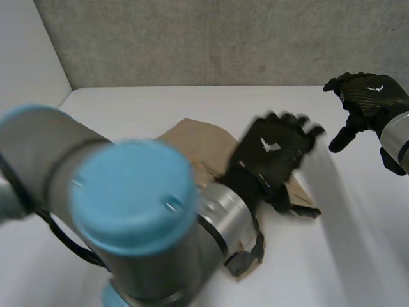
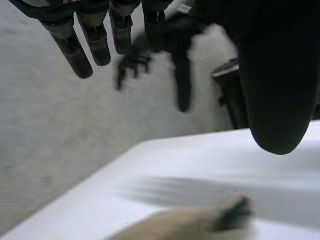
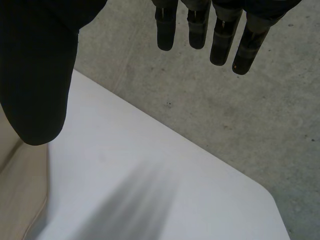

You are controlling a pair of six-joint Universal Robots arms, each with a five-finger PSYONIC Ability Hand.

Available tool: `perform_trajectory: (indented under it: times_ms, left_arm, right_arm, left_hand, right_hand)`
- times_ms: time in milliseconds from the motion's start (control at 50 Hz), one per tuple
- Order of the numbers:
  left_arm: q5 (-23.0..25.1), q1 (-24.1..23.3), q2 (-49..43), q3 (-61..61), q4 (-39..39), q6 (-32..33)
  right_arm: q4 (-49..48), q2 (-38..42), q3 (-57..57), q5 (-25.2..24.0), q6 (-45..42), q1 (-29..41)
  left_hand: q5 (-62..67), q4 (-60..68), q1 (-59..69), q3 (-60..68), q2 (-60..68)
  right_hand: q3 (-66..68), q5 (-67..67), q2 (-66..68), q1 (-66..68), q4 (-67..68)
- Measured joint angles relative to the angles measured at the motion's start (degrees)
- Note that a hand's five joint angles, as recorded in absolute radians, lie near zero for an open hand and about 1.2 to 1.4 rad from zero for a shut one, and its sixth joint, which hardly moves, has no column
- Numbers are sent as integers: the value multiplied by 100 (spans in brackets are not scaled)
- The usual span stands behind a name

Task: Fold the shorts.

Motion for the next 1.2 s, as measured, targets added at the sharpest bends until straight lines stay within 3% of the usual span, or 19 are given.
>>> perform_trajectory:
  times_ms: [140, 180, 240, 260, 320, 420, 440, 580, 780, 1020, 1080, 1120, 1200]
  left_arm:
    - [8, 791, 511, -216, -1, -6]
    - [19, 1231, 655, -318, -5, -2]
    - [24, 1438, 685, -361, -6, 4]
    - [29, 1860, 698, -431, -7, 18]
    - [34, 2204, 656, -464, -8, 31]
    - [68, 2617, 433, -436, -16, 51]
    - [171, 2905, 184, -372, -26, 84]
    - [615, 3531, -499, -234, -41, 419]
    - [702, 3802, -655, -306, -49, 639]
    - [659, 3843, -406, -533, -77, 592]
    - [659, 3841, -311, -638, -75, 585]
    - [660, 3839, -260, -698, -72, 584]
    - [664, 3833, -211, -758, -68, 583]
  right_arm:
    - [40, 4, 4, -2, -21, 0]
    - [90, 5, -18, -6, -38, 2]
    - [175, 4, -43, -24, -58, 4]
    - [371, -5, -84, -84, -102, 22]
    - [734, -41, -132, -251, -175, 105]
    - [1135, -170, -100, -605, -267, 426]
    - [1291, -282, -10, -840, -350, 721]
    - [1203, -428, 557, -1158, -1108, 1816]
    - [414, 104, 1130, -1017, -2089, 3073]
    - [-707, 1332, 1090, 46, -2399, 3775]
    - [-1100, 1521, 1060, 391, -2504, 3769]
    - [-1338, 1502, 1057, 536, -2528, 3729]
    - [-1571, 1357, 1059, 640, -2506, 3680]
  left_hand:
    - [0, 0, 0, 0, 0]
    - [0, 0, 0, 0, 0]
    - [0, 0, 0, 0, 0]
    - [0, 0, 0, 0, 0]
    - [0, 0, 0, 0, 0]
    - [0, 0, 0, 0, 0]
    - [0, 0, 0, 0, 0]
    - [1, 0, 0, 0, 0]
    - [1, 0, 0, 0, 0]
    - [0, 0, 0, 0, 0]
    - [0, 0, 0, 0, 0]
    - [0, 0, 0, 0, 0]
    - [0, 0, 0, 0, 0]
  right_hand:
    - [0, 0, 0, 0, 0]
    - [0, 0, 0, 0, 0]
    - [0, 0, 0, 0, 0]
    - [0, 0, 0, 0, 0]
    - [0, 0, 0, 0, 0]
    - [0, 0, 0, 0, 0]
    - [0, 0, 0, 0, 0]
    - [0, 0, 0, 0, 0]
    - [0, 0, 0, 0, 0]
    - [244, 157, 252, 149, 171]
    - [4045, 3598, 4093, 3598, 3928]
    - [5307, 4935, 5364, 4319, 5157]
    - [5447, 5093, 5479, 4372, 5326]
